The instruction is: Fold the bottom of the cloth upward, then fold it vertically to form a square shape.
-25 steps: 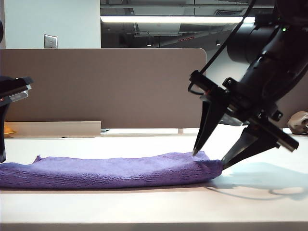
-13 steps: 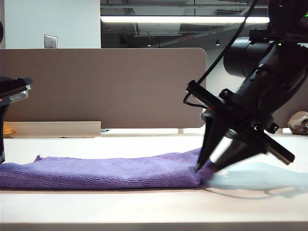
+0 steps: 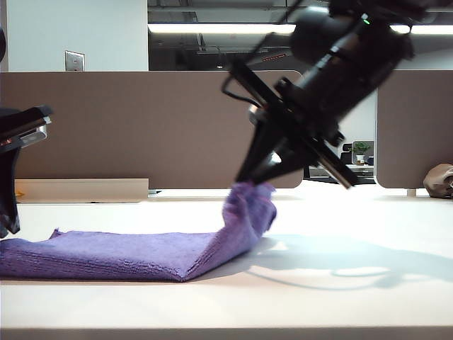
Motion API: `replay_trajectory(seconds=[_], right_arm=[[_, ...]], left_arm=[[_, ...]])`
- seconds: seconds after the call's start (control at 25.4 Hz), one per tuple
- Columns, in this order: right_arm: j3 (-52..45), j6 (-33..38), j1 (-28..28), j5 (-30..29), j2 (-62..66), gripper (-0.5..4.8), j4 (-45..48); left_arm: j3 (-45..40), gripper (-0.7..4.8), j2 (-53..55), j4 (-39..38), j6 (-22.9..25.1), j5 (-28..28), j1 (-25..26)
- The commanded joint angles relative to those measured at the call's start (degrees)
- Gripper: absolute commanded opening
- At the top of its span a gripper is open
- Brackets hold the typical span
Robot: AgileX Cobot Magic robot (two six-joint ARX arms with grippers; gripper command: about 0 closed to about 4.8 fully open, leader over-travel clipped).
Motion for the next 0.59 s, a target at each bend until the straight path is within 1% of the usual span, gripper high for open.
replay_trajectory(seconds=[0.04,0.2,0.28,0.39,0.43,0.51,0.59], right_arm=[[1.86,-0.31,1.86,1.42,-0.15,-0.02,0.39],[3.85,0.09,4.00,1.62,1.14,-0.02,0.96],[4.76,0.11,4.94,1.27,2.38,-0.02,0.98],[6.14,0.24,6.56,0.74,4.44,-0.02,1.49],[7.15,0.87,7.52,0.74,5.60,-0.02,2.16],[9.29,1.66,9.11,0.46,7.41,-0.02,3.58],[12.02,1.86,10.38,0.57,9.09,-0.02,3.74]], left_arm=[[0.09,0.58,-0.24,0.46,-0.46,1.57,0.07],[0.22,0.57,-2.10,2.12,-1.60,5.20,0.09],[0.31,0.57,-3.98,2.93,-2.54,4.90,0.11],[0.83,0.57,-8.15,3.21,-2.45,2.62,0.11],[1.09,0.49,-10.95,3.19,-2.32,0.37,0.13],[1.22,-0.01,-15.30,2.95,-2.32,-1.99,0.11],[1.20,-0.06,-18.91,2.91,-2.34,-3.08,0.13]])
